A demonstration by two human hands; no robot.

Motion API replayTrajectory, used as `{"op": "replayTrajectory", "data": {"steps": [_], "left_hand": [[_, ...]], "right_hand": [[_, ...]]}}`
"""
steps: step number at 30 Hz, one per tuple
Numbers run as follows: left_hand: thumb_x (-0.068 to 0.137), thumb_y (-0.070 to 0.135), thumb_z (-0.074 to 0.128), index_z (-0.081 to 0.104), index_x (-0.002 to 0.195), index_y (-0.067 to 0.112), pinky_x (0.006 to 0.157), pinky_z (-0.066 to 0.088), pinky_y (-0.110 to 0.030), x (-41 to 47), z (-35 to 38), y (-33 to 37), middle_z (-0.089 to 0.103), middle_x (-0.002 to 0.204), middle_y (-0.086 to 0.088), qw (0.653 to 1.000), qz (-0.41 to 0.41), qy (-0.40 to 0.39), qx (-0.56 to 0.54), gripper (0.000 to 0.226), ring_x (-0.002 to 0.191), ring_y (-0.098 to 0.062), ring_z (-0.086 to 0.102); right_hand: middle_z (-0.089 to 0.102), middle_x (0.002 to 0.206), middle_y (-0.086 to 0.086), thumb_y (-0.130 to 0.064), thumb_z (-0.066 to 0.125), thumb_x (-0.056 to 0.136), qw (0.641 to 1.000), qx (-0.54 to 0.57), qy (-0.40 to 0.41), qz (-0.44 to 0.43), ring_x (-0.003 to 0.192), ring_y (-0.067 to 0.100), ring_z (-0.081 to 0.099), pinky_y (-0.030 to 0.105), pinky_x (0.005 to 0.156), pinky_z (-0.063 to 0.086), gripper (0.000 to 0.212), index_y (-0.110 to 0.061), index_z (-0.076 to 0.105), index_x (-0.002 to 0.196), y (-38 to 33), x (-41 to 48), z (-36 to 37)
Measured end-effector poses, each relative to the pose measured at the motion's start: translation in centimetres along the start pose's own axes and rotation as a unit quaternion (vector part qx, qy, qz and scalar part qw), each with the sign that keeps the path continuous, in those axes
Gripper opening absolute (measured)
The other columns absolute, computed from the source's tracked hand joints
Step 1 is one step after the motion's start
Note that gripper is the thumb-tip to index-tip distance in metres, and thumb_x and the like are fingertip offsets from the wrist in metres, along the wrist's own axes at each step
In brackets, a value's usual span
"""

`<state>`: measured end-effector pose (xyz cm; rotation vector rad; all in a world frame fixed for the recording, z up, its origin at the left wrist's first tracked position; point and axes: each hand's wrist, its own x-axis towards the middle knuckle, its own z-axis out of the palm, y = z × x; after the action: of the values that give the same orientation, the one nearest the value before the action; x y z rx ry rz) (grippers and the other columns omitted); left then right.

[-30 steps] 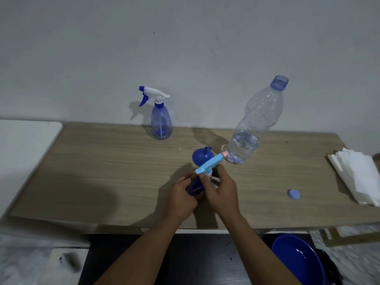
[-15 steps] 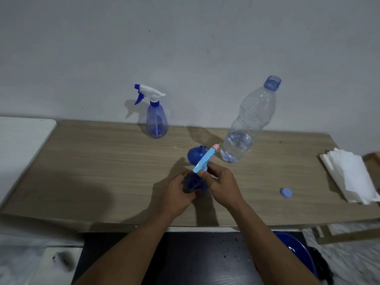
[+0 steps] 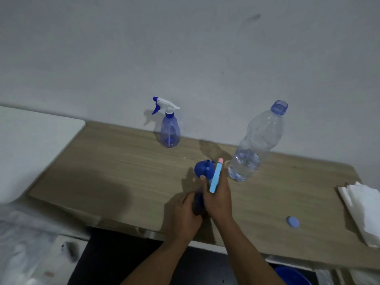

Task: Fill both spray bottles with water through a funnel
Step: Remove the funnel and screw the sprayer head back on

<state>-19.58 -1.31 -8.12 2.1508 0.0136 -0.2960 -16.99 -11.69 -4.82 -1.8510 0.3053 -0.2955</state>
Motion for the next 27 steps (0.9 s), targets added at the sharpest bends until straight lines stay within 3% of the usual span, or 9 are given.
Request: {"op": "replayTrajectory", "data": {"steps": [3,7,9,10,13,16,21,24,27], "left_hand": [[0.088,0.033,0.072,0.059,0.129,0.019,0.089,0.039,-0.007,-1.3,-0.9,0.4,0.061,0.127,0.007,1.0,-0.016,0.011,0.004,0.045,0.115,-0.006,0.058],[0.088,0.035,0.073,0.053,0.14,0.013,0.078,0.025,0.01,-2.6,-5.5,1.2,0.058,0.137,0.0,0.994,-0.016,0.083,0.069,0.06,0.109,0.0,0.052],[0.088,0.037,0.071,0.053,0.14,0.012,0.083,0.032,0.003,-3.4,-8.6,1.5,0.057,0.139,-0.005,0.989,-0.026,0.099,0.106,0.06,0.112,-0.011,0.061],[0.087,0.046,0.068,0.053,0.14,0.012,0.093,0.039,-0.01,-3.7,-9.9,1.5,0.057,0.14,-0.006,0.986,-0.035,0.102,0.129,0.064,0.116,-0.017,0.062],[0.074,0.07,0.048,0.053,0.139,0.009,0.107,0.04,-0.031,-4.3,-13.3,0.7,0.057,0.14,-0.012,0.972,-0.042,0.124,0.196,0.089,0.127,-0.027,0.055],[0.087,0.054,0.063,0.049,0.143,0.009,0.108,0.04,-0.033,-5.2,-15.8,1.0,0.053,0.143,-0.013,0.964,-0.068,0.129,0.224,0.074,0.131,-0.026,0.051],[0.089,0.047,0.064,0.051,0.141,0.011,0.105,0.044,-0.034,-7.0,-17.5,1.3,0.059,0.137,-0.012,0.956,-0.087,0.134,0.245,0.065,0.127,-0.025,0.054],[0.09,0.044,0.063,0.049,0.143,0.013,0.106,0.044,-0.034,-8.1,-17.7,0.9,0.057,0.14,-0.01,0.954,-0.107,0.134,0.247,0.063,0.129,-0.025,0.053],[0.089,0.042,0.063,0.05,0.142,0.015,0.105,0.045,-0.033,-8.9,-18.0,0.4,0.059,0.138,-0.009,0.95,-0.125,0.136,0.251,0.061,0.127,-0.025,0.054]], "right_hand": [[0.063,0.086,-0.009,-0.024,0.063,0.097,0.999,-0.043,-0.007,0.019,0.073,0.001,0.062,0.021,0.065,0.045,0.018,-0.023,0.057,0.113,-0.1,0.9,-1.3],[0.061,0.086,-0.01,-0.014,0.057,0.096,0.989,-0.112,-0.095,-0.007,0.074,0.007,0.06,0.024,0.06,0.043,0.027,-0.028,0.053,0.118,-1.7,0.8,-2.9],[0.063,0.083,0.001,-0.014,0.056,0.095,0.975,-0.151,-0.162,-0.011,0.072,0.02,0.062,0.036,0.063,0.047,0.019,-0.021,0.052,0.113,-2.9,0.4,-2.8],[0.064,0.082,0.004,-0.017,0.056,0.095,0.968,-0.161,-0.19,-0.009,0.071,0.024,0.063,0.039,0.065,0.049,0.015,-0.02,0.051,0.109,-3.5,0.2,-2.6],[0.064,0.079,0.003,-0.024,0.056,0.091,0.95,-0.174,-0.258,0.009,0.066,0.024,0.062,0.041,0.069,0.054,0.01,-0.022,0.051,0.1,-4.9,-0.5,-1.8],[0.066,0.08,0.005,-0.028,0.055,0.089,0.938,-0.202,-0.282,0.013,0.071,0.029,0.066,0.043,0.073,0.058,0.009,-0.02,0.057,0.092,-6.4,-1.5,-1.2],[0.072,0.089,0.009,-0.063,0.064,0.08,0.91,-0.279,-0.305,0.038,0.071,0.027,0.07,0.034,0.065,0.055,0.051,-0.015,0.055,0.097,-8.3,-3.6,-1.2],[0.072,0.095,0.01,-0.062,0.064,0.075,0.906,-0.307,-0.292,0.021,0.081,0.029,0.072,0.04,0.075,0.06,0.056,-0.012,0.058,0.101,-8.3,-4.4,-1.5],[0.072,0.082,0.007,-0.054,0.069,0.076,0.923,-0.255,-0.285,0.036,0.062,0.023,0.07,0.036,0.062,0.059,0.049,-0.012,0.06,0.099,-8.4,-4.9,-2.0]]}}
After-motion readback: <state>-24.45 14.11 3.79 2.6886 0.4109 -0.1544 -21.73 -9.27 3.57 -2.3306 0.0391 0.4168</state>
